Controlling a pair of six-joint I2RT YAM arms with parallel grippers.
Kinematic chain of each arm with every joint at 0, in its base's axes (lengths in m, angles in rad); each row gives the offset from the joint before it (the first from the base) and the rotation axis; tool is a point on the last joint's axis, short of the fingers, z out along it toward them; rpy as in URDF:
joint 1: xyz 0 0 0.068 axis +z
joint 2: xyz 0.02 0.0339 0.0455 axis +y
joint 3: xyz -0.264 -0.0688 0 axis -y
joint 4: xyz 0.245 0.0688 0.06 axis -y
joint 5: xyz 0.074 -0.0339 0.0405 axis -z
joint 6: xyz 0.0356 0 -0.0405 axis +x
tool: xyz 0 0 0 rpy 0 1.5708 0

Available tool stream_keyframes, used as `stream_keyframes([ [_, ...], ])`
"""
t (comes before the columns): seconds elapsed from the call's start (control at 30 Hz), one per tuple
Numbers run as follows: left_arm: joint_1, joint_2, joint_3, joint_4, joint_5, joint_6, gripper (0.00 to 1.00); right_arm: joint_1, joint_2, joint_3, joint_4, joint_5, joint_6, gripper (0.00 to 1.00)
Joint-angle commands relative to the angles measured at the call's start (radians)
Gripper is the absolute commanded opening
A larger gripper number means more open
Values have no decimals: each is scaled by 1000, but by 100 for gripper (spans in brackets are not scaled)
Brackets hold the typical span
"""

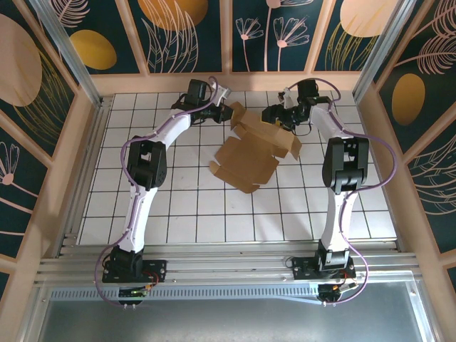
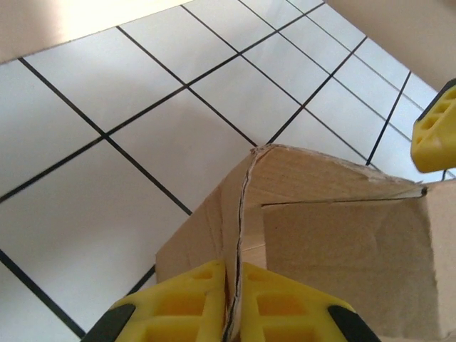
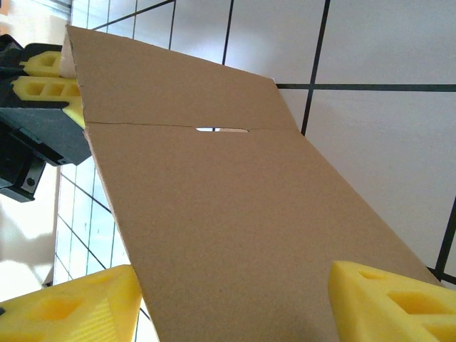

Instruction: Fold the paper box

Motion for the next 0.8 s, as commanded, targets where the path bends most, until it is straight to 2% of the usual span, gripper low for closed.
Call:
stream_keyframes([
  [0.0,-36,-81,25,-5,55,-130,9,2,17,-30,-14,54,14,70],
  [0.2,-56,-102,23,-18,23,-253,6,6,16,-32,-5,57,21,70],
  [0.43,-56,-107,78,-115,6,-318,5,8,4,-50,4,70,25,70],
  [0.53,-56,-130,64,-170,-13,-292,5,7,-4,-51,4,93,32,70],
  [0.67,-56,-181,-8,-223,-137,-202,3,8,-27,-44,10,131,37,70],
  [0.77,-56,-206,-47,-247,-149,-151,2,8,-39,-43,19,147,38,70],
])
